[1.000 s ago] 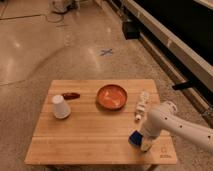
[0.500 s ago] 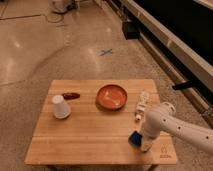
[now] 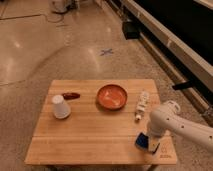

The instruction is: Wipe the white sponge on the table

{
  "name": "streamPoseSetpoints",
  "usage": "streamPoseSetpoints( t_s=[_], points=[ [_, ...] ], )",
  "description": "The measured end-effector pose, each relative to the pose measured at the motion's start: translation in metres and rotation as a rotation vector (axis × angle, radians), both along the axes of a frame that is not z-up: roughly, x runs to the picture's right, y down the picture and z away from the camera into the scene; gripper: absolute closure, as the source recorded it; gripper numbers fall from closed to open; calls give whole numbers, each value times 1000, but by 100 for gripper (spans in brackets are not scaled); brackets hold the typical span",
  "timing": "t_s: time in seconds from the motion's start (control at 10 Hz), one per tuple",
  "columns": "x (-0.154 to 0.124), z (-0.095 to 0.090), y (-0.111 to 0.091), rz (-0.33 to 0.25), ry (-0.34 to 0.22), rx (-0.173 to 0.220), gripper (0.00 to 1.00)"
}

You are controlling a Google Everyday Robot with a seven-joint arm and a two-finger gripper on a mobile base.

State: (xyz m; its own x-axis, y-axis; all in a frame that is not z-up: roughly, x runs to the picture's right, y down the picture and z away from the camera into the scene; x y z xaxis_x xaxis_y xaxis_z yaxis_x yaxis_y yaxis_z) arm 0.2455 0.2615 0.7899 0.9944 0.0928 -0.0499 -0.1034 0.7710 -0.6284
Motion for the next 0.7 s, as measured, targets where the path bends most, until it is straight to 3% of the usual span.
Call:
streamPoseSetpoints(
  t_s=[0.3, 0.7],
  points=[
    [4, 9, -15, -45, 16, 22, 99],
    [-31, 11, -36, -101, -27, 62, 99]
  ],
)
